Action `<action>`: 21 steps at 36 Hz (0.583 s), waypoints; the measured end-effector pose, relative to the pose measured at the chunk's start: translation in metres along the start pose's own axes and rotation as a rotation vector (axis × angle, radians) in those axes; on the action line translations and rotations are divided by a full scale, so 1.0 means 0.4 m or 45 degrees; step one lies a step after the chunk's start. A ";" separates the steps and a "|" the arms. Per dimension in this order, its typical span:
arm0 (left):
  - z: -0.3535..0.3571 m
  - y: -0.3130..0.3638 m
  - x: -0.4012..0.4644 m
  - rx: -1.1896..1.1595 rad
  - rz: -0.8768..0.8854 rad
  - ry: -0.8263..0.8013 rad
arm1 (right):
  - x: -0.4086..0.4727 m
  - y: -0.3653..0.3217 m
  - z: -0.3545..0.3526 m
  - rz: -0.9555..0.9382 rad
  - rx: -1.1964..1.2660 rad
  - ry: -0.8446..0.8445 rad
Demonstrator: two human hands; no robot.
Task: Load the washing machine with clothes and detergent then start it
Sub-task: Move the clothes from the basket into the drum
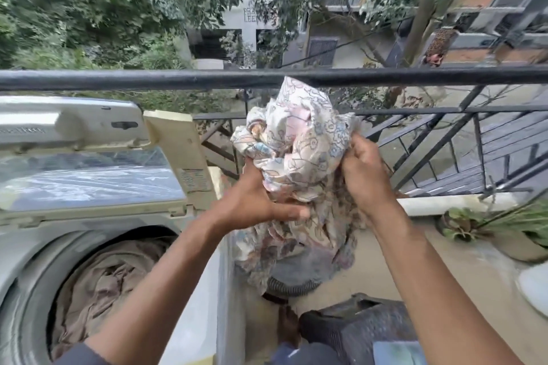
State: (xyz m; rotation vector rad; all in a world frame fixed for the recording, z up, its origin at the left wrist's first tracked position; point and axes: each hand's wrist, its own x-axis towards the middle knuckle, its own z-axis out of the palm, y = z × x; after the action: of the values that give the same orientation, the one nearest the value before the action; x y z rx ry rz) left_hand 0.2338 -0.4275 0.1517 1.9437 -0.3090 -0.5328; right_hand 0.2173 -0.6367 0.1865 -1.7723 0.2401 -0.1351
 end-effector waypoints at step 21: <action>0.092 -0.002 0.015 0.158 0.050 0.848 | -0.073 0.070 -0.027 0.048 0.368 -0.181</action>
State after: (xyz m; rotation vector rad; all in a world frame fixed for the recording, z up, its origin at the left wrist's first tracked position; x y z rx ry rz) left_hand 0.2205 -0.4592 0.1367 2.1068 0.0496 0.1780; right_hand 0.1840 -0.6457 0.1627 -1.4816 0.1432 -0.0150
